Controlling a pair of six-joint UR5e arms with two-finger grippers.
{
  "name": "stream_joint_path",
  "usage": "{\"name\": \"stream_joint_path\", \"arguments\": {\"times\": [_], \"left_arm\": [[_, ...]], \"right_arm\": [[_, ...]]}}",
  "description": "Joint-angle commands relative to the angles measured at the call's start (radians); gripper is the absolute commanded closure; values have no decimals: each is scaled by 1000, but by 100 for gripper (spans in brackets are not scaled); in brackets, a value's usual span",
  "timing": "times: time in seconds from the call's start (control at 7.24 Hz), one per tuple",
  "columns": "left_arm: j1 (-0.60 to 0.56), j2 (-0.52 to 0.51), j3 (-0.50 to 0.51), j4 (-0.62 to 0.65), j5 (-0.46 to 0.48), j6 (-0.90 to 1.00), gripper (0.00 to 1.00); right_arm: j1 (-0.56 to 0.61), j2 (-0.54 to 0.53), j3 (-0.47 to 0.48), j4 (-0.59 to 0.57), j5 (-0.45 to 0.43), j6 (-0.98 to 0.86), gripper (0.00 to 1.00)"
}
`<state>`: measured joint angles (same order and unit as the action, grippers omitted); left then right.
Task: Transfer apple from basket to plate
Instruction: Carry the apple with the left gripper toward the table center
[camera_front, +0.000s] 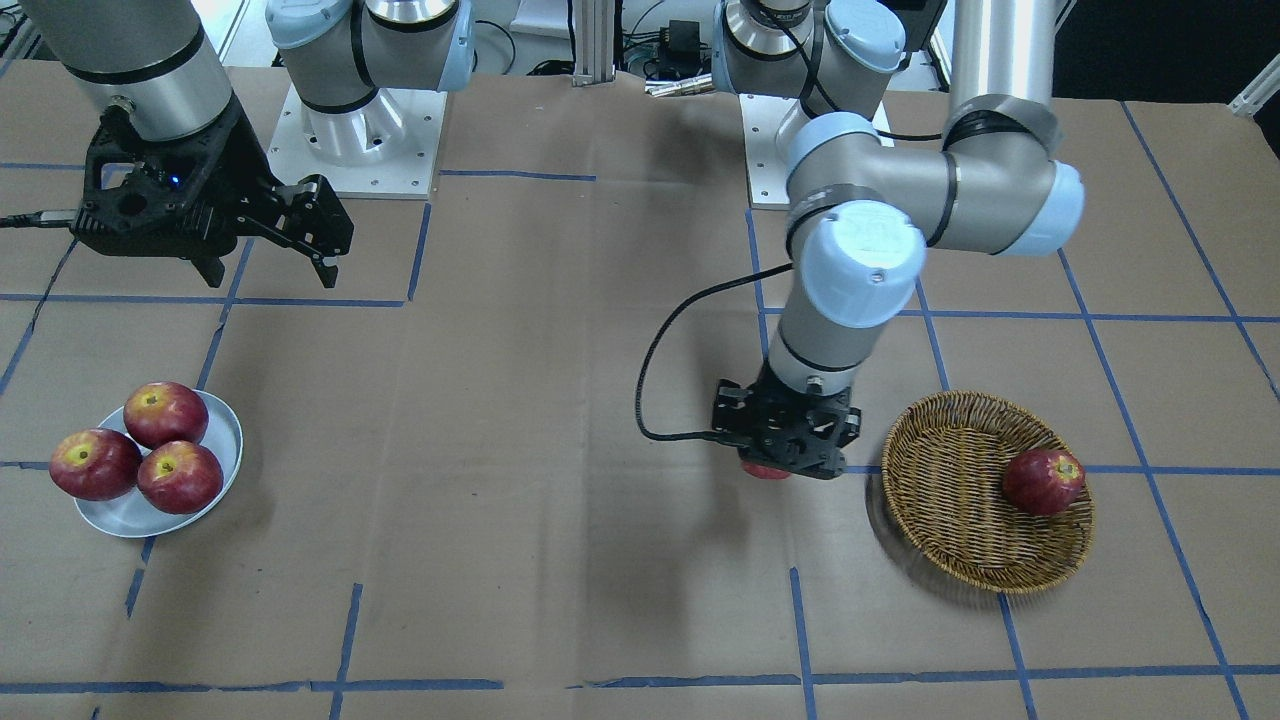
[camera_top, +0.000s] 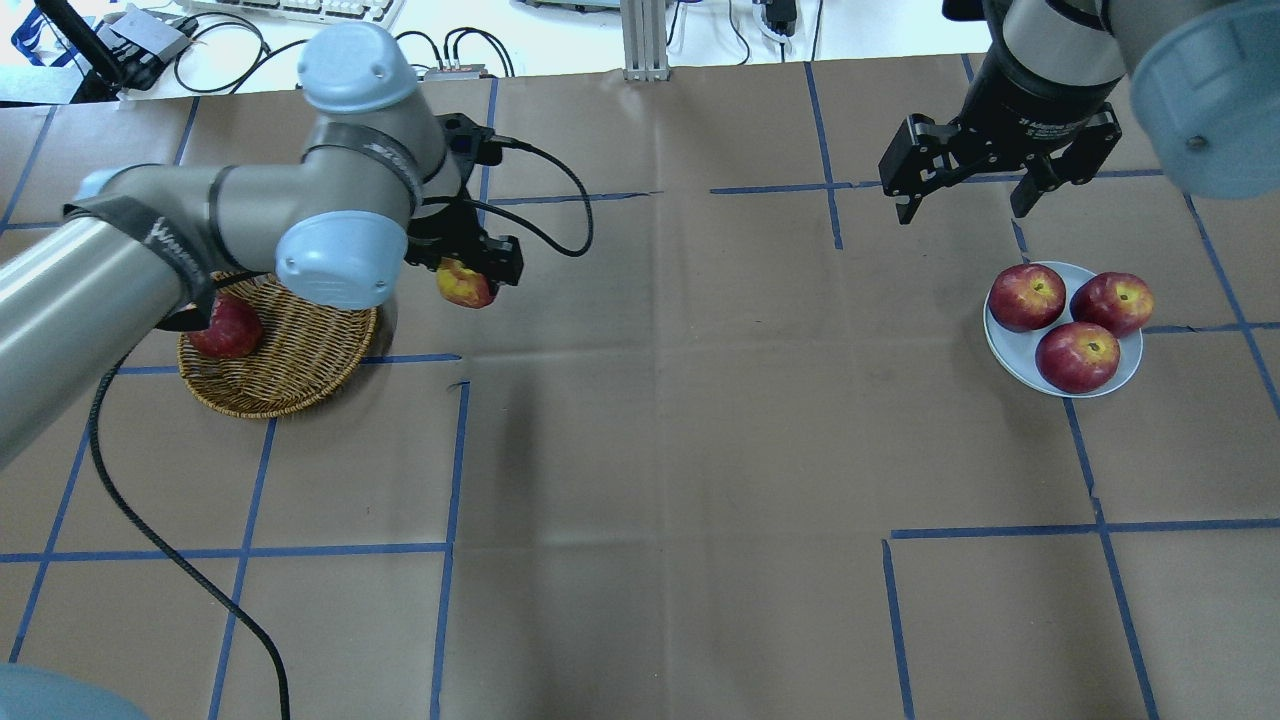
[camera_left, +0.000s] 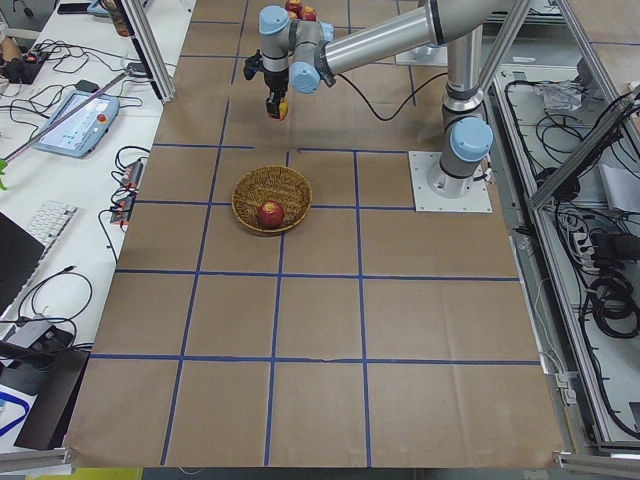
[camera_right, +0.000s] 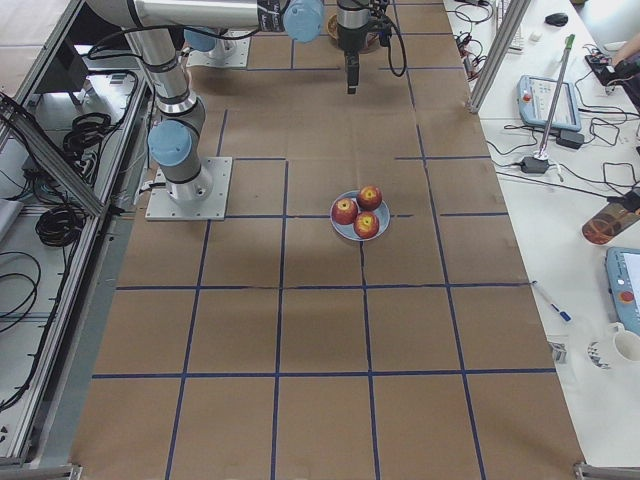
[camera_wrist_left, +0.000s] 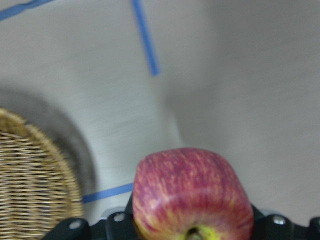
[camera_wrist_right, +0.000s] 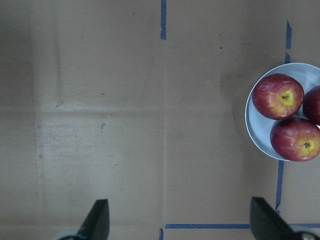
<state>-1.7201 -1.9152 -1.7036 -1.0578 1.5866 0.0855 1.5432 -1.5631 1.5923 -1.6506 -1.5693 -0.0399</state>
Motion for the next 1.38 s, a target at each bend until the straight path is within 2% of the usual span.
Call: {"name": "stream_joint_path", "arguments": {"times": [0.0, 0.41, 0.97, 1.24], "left_arm": [[-157, -108, 71, 30, 1, -191, 65], [-207, -205, 79, 100, 35, -205, 66], [-211, -232, 87, 108, 32, -211, 64], [-211, -235, 87, 108, 30, -211, 60]], "right_arm": [[0, 0, 0, 0, 0, 0, 0], [0, 2, 0, 0, 0, 0, 0], [0, 0, 0, 0, 0, 0, 0], [0, 2, 0, 0, 0, 0, 0]]}}
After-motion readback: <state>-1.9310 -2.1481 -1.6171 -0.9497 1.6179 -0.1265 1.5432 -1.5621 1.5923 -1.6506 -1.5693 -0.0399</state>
